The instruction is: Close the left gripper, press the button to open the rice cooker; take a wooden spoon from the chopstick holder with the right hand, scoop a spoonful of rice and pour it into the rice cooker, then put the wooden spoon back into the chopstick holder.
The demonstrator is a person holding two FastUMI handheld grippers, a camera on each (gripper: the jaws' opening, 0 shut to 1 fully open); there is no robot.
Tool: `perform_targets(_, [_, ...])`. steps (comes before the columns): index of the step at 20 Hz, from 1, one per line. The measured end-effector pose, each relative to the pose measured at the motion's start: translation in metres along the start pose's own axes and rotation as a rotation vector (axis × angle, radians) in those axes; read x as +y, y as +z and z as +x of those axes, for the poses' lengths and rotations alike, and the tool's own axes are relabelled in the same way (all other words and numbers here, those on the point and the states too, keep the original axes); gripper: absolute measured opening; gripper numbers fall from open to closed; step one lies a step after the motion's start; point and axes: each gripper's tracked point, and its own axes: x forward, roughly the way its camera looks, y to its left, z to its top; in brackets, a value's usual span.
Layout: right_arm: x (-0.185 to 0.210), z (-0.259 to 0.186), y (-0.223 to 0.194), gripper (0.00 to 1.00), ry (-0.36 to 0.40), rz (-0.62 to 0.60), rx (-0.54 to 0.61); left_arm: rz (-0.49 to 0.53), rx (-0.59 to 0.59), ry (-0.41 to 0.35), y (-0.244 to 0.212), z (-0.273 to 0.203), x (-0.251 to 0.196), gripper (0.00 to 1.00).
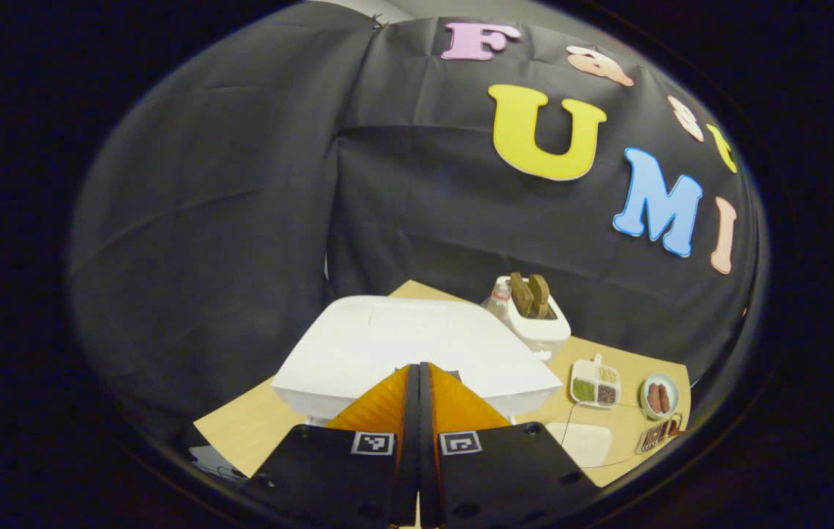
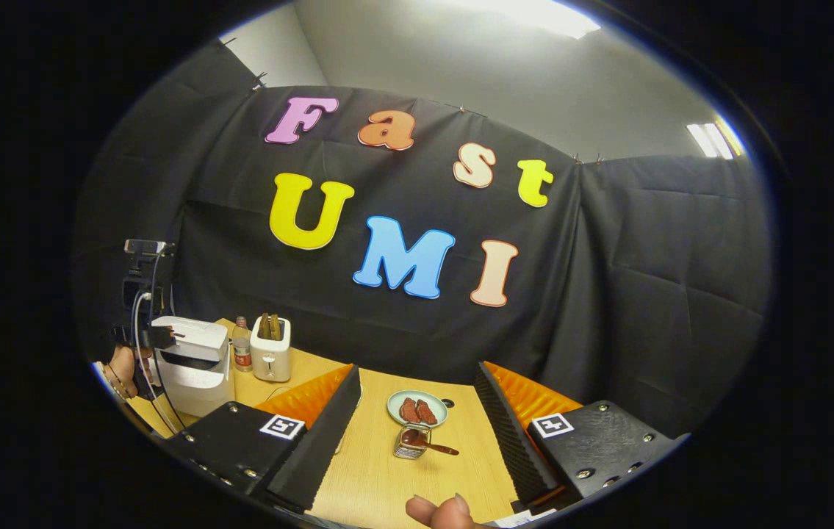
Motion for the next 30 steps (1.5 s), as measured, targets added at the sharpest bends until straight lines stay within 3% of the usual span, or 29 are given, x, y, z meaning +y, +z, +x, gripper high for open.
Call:
perform_targets(9, [-0.020, -0.007, -0.003, 0.97, -0.023, 0.068, -0.007, -0.014, -0.019, -0.045, 0.009, -0.022, -0.002, 0.09])
perform_targets(18, [-0.027, -0.009, -0.008, 0.97, -0.013, 0.117, -0.013, 0.028, -0.211, -0.148, 0.064, -0.093, -0.020, 0.08])
perform_targets(23, [-0.052, 0.003, -0.024, 0.96, -0.111, 0.101, -0.041, 0.004, -0.312, -0.176, 0.098, -0.136, -0.029, 0.10])
perform_targets(25, [-0.049, 0.017, -0.040, 0.96, -0.067, 0.109, -0.015, -0.014, -0.357, -0.181, 0.110, -0.160, -0.033, 0.10])
perform_targets(27, [-0.049, 0.031, -0.056, 0.97, -0.019, 0.146, 0.012, -0.016, -0.395, -0.159, 0.119, -0.184, -0.034, 0.03])
perform_targets(28, [-0.053, 0.039, -0.061, 0.97, -0.009, 0.169, 0.014, -0.005, -0.416, -0.140, 0.125, -0.195, -0.035, 0.04])
perform_targets(30, [-0.059, 0.054, -0.076, 0.97, 0.013, 0.211, 0.034, 0.024, -0.467, -0.082, 0.136, -0.218, -0.034, 0.27])
